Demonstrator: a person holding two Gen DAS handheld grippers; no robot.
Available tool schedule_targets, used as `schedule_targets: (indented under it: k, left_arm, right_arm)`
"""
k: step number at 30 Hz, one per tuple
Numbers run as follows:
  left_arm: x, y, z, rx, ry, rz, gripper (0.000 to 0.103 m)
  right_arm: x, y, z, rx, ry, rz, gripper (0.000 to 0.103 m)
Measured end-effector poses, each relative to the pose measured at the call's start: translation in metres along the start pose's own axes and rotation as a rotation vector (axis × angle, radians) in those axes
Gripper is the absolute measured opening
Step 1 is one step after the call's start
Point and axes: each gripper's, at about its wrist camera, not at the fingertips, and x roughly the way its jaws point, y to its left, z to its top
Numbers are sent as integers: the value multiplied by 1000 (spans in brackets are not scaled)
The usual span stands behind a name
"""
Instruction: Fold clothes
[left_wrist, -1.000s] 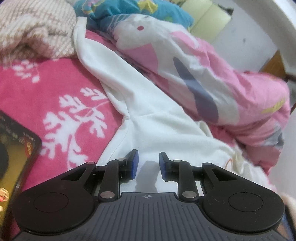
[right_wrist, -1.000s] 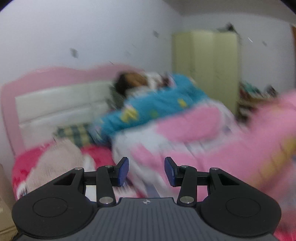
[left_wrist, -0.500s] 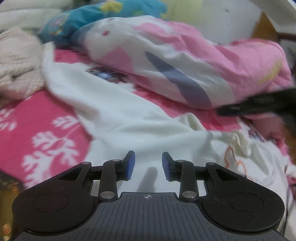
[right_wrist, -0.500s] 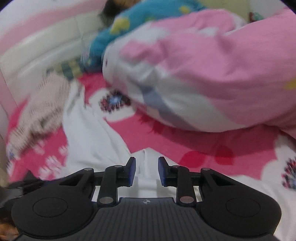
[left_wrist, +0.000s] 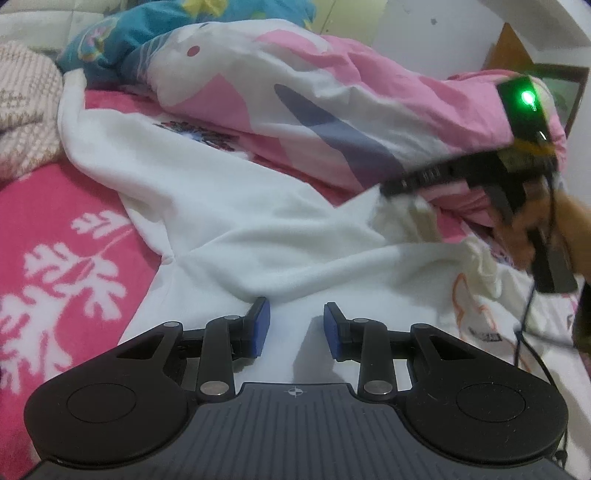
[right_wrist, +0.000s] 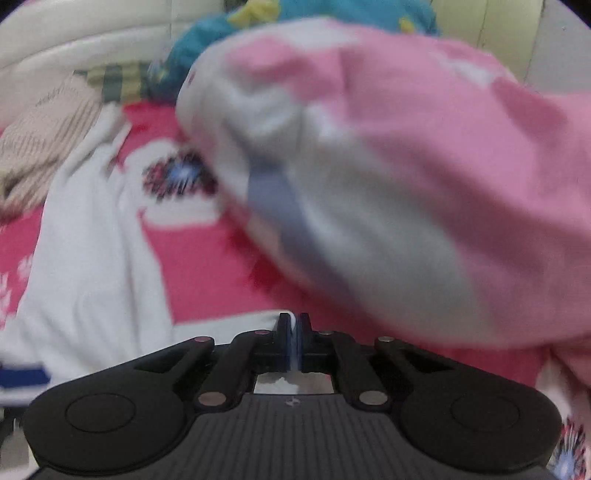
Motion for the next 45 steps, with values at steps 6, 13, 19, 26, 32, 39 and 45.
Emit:
schedule_targets:
  k: [6, 13, 19, 26, 32, 39, 45]
  left_arm:
    - [1, 1, 1, -1, -1, 1, 32]
    - [0, 2, 1, -9, -2, -6, 32]
    - [0, 2, 0, -15, -2, -10, 32]
    - [1, 2, 0, -13, -4, -7, 32]
    - [1, 4, 0, -25, -5, -16, 32]
    - [1, 4, 0, -22, -5, -13, 32]
    - [1, 3, 0, -20, -5, -12, 32]
  right_arm:
    - [23, -2, 2, -60, -58, -76, 3]
    - [53, -27, -16, -9, 16, -72, 18]
    - [-16, -86, -15, 372, -49, 96, 32]
    - [-74, -71, -54, 328, -9, 92, 31]
    - [-80, -60, -82, 309, 8, -42, 33]
    - [-58, -53, -109, 227, 69, -134, 11]
    - [-80, -101, -105, 460, -83, -150, 7]
